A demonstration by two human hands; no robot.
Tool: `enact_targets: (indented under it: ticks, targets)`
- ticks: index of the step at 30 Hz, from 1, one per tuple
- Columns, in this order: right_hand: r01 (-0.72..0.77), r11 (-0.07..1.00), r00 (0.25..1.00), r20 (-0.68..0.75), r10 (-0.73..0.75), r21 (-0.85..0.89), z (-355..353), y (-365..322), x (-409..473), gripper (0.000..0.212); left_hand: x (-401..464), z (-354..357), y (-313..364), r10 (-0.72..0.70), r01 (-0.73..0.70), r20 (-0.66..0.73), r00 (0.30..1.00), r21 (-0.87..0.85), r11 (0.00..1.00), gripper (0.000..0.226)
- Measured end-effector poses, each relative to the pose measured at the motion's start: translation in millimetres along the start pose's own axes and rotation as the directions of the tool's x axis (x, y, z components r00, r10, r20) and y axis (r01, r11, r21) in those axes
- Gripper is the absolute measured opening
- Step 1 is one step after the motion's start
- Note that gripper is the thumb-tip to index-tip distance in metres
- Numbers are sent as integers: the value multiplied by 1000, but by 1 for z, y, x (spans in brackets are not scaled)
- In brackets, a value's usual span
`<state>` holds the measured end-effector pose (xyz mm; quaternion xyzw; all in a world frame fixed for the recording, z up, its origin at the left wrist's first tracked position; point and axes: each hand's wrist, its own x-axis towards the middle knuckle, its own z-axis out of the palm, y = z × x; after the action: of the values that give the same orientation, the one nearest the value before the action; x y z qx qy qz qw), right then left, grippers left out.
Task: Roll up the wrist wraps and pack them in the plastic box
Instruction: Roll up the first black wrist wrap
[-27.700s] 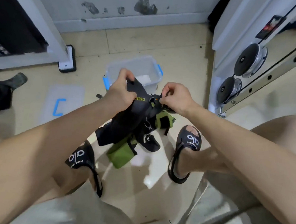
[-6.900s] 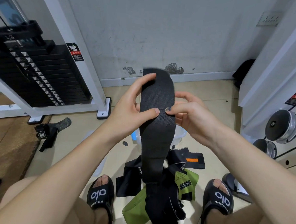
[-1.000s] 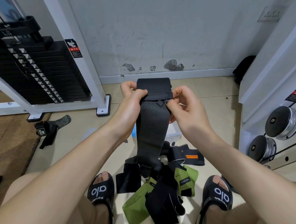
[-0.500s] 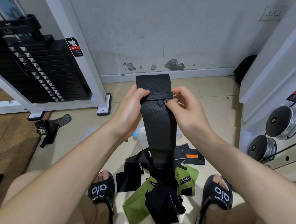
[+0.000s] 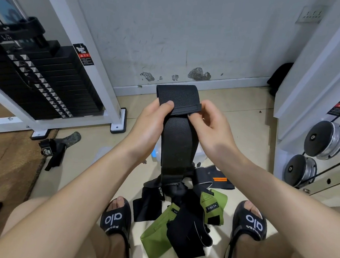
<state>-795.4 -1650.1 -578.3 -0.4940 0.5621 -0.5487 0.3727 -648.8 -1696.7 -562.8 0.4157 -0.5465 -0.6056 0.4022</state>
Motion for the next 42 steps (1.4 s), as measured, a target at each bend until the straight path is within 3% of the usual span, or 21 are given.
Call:
enact_targets:
  ticks: [3,14,20,31,42]
  targets:
    - [-30,995,996,84,21,100,-3,-6,2,15,1,-4,0,78,-77,-3,997,93,993,27]
    - [-226,965,955,225,193,135,-14,-14,8,11,4,-9,-1,181,-167,-47,982,211,963,29]
    - [-215,967,974,105,202,134,-12,-10,9,21,1,-7,2,194,-187,-10,981,233,954,30]
    - [-255,944,961,164,224,208,-12,-11,10,26,1,-5,8,153,-154,19,988,208,966,29]
    - [-257,926,966,97,239,278,-13,-7,14,22,1,-6,2,103,-111,81,991,106,988,29]
